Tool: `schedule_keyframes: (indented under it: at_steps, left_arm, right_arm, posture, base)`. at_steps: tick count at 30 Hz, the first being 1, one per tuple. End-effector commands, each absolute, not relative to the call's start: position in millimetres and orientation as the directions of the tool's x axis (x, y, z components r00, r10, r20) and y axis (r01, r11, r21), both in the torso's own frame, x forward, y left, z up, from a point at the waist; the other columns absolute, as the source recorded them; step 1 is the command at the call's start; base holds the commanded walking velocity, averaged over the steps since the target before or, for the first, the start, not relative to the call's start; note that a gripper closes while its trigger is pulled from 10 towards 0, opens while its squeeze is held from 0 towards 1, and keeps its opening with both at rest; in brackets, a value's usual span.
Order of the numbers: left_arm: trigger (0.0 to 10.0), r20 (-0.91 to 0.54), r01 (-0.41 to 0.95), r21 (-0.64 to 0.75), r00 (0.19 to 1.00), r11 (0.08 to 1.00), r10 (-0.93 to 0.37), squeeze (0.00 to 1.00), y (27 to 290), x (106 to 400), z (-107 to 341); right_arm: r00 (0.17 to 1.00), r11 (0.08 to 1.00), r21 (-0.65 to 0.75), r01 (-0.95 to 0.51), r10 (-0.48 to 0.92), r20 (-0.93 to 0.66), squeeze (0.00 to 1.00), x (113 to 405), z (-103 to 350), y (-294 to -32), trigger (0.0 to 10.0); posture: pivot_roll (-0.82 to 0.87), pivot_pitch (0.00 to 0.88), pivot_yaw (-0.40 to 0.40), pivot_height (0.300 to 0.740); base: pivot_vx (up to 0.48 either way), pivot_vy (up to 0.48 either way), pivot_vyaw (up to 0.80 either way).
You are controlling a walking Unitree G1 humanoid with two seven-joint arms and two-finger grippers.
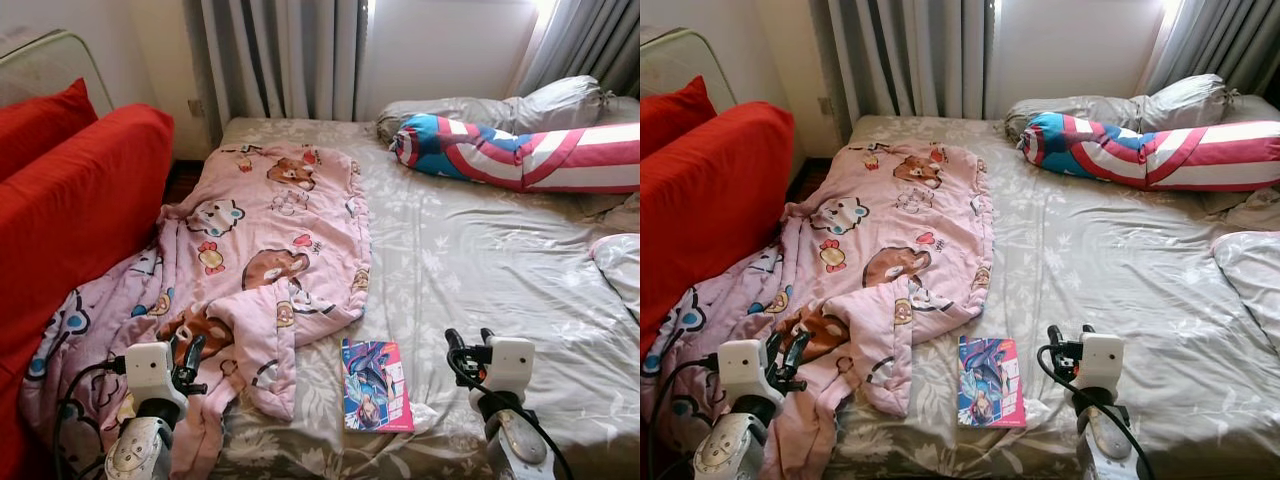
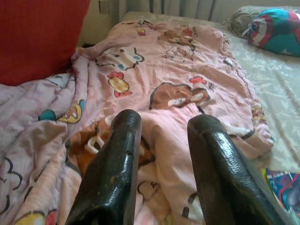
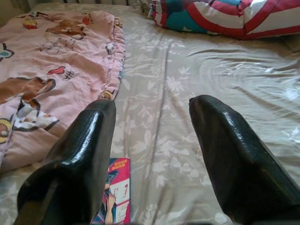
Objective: Clean up the room
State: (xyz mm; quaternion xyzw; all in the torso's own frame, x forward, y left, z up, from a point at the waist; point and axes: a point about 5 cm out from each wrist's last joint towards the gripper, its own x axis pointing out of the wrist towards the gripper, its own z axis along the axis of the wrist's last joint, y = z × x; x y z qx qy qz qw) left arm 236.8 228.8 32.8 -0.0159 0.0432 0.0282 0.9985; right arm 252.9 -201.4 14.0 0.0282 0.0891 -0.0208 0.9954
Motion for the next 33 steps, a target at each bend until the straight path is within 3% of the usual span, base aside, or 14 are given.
schedule_keyframes:
  at_steps: [1, 33]
  left_arm:
    - [10.0, -0.105, -0.051, -0.024, 0.993, 0.998, 0.049, 0.0, 228.5, 234.0, 31.2]
    - [10.0, -0.13, -0.022, -0.032, 0.991, 0.999, 0.018, 0.0, 219.2, 231.5, 30.0]
  right_arm:
    - [0.981, 0.998, 0.048, 0.047, -0.037, -0.19, 0.0, 253.0, 13.5, -201.1, 10.0]
    - [0.972, 0.998, 0.046, 0.032, -0.02, -0.234, 0.0, 248.4, 7.3, -197.4, 10.0]
  posture:
    - [-0.02, 0.015, -0.043, 0.668]
    - [-0.01, 0.064, -0.057, 0.668]
  base:
    - [0.0, 0.0, 0.0]
    - [0.0, 0.0, 0.0]
